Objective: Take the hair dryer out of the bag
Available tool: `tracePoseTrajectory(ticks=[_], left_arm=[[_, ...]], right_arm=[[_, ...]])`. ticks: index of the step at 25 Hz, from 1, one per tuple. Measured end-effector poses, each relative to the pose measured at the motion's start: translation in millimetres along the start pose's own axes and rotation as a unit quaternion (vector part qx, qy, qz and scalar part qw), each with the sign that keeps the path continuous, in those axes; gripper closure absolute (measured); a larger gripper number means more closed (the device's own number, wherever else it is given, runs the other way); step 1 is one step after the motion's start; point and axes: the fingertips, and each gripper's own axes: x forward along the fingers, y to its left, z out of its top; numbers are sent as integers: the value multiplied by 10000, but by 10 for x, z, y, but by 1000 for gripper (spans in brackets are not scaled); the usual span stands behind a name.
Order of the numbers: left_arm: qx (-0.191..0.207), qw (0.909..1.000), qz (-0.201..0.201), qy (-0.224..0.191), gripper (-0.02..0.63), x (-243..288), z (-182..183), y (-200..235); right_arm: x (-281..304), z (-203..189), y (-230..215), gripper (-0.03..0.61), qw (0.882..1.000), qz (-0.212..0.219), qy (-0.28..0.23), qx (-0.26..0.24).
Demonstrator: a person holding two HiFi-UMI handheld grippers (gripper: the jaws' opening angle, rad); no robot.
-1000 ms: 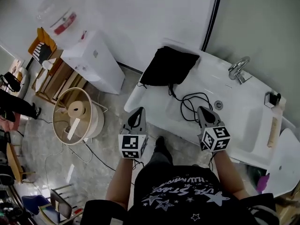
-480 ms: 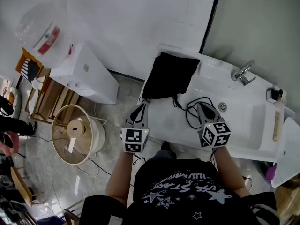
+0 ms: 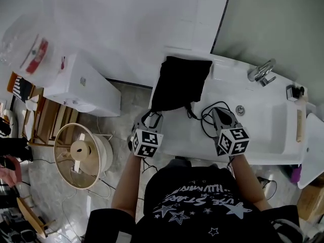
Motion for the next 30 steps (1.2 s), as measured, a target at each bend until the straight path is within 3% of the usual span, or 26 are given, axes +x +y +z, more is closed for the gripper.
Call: tracePoseTrajectory(ticks=[4, 10, 19, 26, 30], left_arm=[[418, 9986, -166, 267, 392, 182, -54, -39], [1093, 9926, -129, 514, 388, 380, -99, -55], [1541, 9858, 67, 663, 414, 554, -132, 31], [1636, 9837, 333, 668, 548, 584, -87, 139], [1288, 9895, 139, 635, 584, 583, -58, 138]], right_arm=[[29, -18, -72, 572, 9998, -159, 30, 74], [61, -58, -70, 572, 9996, -246, 76, 65], [158, -116, -24, 572, 9996, -137, 242, -74], [222, -122, 1, 572, 9996, -125, 267, 15], [250, -124, 14, 572, 9995, -63, 303, -13]])
